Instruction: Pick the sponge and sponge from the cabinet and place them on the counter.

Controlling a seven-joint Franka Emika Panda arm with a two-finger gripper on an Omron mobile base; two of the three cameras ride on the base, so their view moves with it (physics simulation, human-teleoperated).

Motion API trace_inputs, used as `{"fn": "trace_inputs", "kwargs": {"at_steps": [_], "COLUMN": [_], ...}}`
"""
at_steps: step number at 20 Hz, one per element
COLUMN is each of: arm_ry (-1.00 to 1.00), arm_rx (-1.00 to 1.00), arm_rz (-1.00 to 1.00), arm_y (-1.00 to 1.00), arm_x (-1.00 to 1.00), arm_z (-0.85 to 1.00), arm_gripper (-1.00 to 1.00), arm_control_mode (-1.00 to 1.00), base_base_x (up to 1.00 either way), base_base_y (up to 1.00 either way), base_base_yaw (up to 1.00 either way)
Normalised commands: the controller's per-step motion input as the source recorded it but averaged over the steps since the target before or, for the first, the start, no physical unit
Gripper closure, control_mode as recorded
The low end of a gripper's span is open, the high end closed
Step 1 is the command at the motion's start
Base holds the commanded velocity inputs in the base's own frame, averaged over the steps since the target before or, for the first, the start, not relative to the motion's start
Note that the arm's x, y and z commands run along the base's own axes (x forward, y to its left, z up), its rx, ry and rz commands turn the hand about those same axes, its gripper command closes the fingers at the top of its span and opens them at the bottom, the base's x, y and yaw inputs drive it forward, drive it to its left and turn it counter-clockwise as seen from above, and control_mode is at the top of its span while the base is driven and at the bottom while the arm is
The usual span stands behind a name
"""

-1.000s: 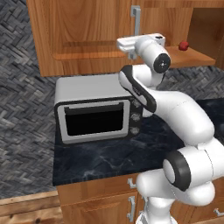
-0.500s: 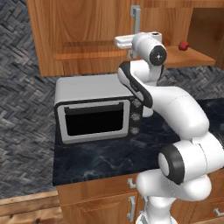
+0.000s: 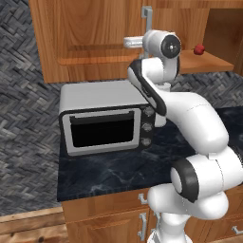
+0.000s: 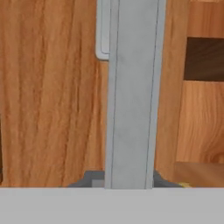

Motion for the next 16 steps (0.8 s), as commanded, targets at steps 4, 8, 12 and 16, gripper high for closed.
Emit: {"fn": "trace_inputs", "kwargs": {"at_steps": [4, 8, 12, 16], "arm_ry": [0.20, 0.11, 0.03, 0.00], "arm_rx": [0.00, -0.03, -0.07, -0.08], "arm_rz": [0.00, 0.00, -0.01, -0.03], "arm_y": [0.18, 0.31, 0.46, 0.55], "arm_x": [0.00, -0.02, -0.22, -0.48], "arm_z": [-0.21, -0.33, -0.37, -0.31], "arm_gripper": [1.00, 1.00, 1.00, 1.00], "arm_control_mode": [-1.00, -1.00, -1.00, -1.00], "base_base_x": [0.00, 0.00, 0.00, 0.00], "base_base_y": [0.00, 0.00, 0.00, 0.00], "base_base_yaw": [0.00, 0.00, 0.00, 0.00]}}
